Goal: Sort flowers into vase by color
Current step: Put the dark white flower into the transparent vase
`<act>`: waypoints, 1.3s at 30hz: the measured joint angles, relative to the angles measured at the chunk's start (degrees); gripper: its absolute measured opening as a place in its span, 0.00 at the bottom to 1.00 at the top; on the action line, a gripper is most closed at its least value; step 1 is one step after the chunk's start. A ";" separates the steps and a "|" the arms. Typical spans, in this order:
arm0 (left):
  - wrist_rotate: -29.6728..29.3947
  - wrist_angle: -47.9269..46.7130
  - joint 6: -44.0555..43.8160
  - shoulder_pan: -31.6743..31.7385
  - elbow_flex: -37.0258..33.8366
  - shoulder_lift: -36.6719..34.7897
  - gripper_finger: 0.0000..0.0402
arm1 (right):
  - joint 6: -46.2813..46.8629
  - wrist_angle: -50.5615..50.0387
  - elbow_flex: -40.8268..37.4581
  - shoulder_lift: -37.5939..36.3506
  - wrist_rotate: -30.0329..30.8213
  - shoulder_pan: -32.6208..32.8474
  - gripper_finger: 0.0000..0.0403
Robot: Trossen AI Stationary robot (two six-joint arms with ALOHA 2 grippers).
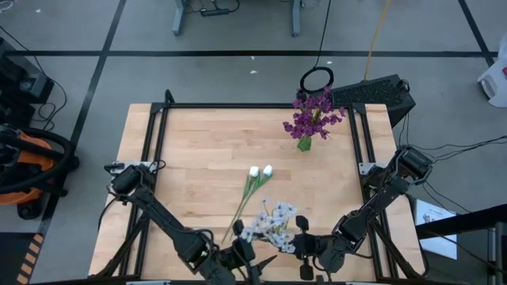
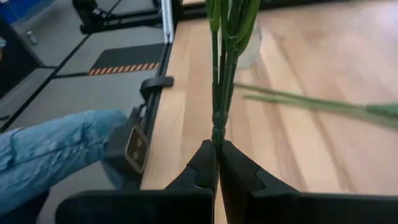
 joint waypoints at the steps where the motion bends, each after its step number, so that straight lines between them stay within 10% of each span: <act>1: 0.17 -1.42 -0.95 0.05 0.00 0.00 0.74 | 0.88 -1.06 0.00 -0.33 -0.68 0.08 0.00; 39: 1.94 6.66 5.68 1.87 0.02 0.04 0.72 | 4.60 -9.85 0.00 -3.03 -0.23 2.32 0.00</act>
